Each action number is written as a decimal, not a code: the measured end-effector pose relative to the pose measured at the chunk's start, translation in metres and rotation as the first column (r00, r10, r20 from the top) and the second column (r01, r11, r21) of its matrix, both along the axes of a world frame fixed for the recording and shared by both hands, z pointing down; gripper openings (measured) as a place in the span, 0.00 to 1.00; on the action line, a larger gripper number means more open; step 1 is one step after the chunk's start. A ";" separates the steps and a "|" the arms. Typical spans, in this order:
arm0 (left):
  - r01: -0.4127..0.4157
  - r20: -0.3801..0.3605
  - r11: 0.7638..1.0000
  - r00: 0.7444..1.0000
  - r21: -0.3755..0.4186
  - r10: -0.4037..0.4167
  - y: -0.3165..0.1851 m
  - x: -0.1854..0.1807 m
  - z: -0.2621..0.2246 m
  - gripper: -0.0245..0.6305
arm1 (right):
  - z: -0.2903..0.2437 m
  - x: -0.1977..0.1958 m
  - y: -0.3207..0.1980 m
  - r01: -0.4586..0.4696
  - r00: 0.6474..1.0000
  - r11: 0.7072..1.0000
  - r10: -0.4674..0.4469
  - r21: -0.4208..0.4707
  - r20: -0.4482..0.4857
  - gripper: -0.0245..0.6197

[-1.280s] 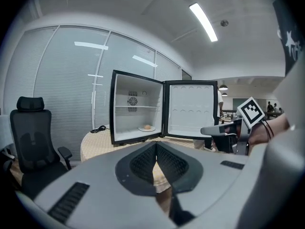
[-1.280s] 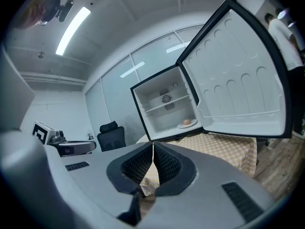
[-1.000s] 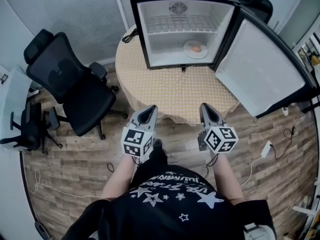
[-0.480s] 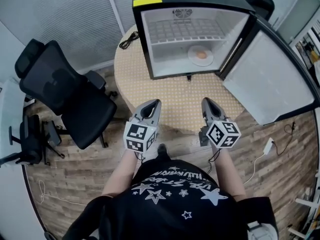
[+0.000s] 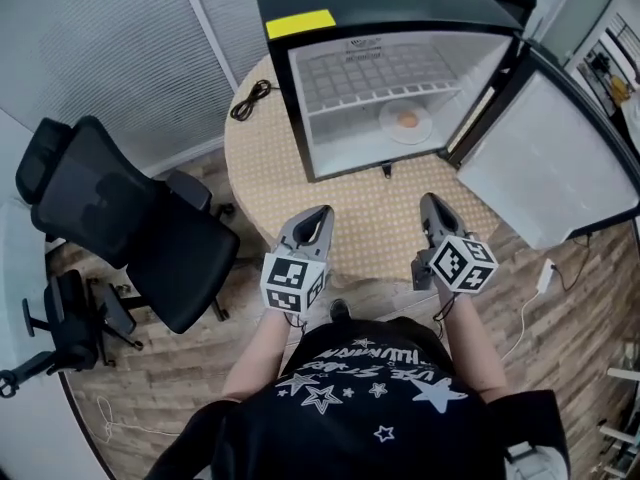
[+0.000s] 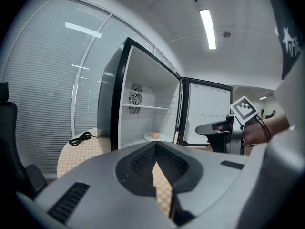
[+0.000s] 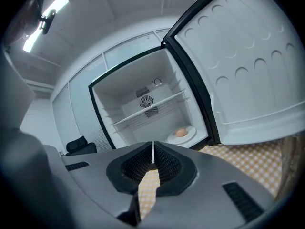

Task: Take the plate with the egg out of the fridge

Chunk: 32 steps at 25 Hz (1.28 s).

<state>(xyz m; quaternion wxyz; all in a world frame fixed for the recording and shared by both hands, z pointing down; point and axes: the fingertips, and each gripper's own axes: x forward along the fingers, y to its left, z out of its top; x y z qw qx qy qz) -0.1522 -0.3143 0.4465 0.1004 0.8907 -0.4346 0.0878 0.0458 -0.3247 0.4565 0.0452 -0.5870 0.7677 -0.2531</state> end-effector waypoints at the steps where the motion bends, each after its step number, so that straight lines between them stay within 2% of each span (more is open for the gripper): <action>1: -0.008 0.000 1.000 1.000 -0.001 0.008 -0.005 0.000 0.001 0.05 | 0.001 0.002 -0.004 -0.016 1.000 1.000 0.016 -0.005 0.005 0.08; 5: -0.029 0.001 0.999 1.000 -0.015 0.029 -0.016 0.005 0.007 0.05 | 0.008 0.014 -0.009 -0.058 0.998 0.998 0.059 -0.030 0.034 0.09; 13: -0.027 0.015 0.999 1.000 -0.035 0.028 -0.041 0.025 0.018 0.05 | 0.031 0.031 -0.036 -0.075 0.994 0.995 0.081 -0.070 0.074 0.09; 20: 0.010 0.038 0.999 0.999 -0.046 -0.008 -0.073 0.049 0.019 0.05 | 0.043 0.040 -0.089 0.002 0.991 0.995 0.011 -0.102 0.131 0.09; 26: 0.038 0.056 0.998 0.998 -0.044 -0.036 -0.098 0.067 0.018 0.05 | 0.059 0.045 -0.126 0.032 0.986 0.989 -0.007 -0.146 0.168 0.10; 32: 0.063 0.076 0.996 0.995 -0.066 -0.058 -0.114 0.071 0.026 0.05 | 0.081 0.046 -0.157 0.027 0.956 0.972 0.044 -0.235 0.290 0.30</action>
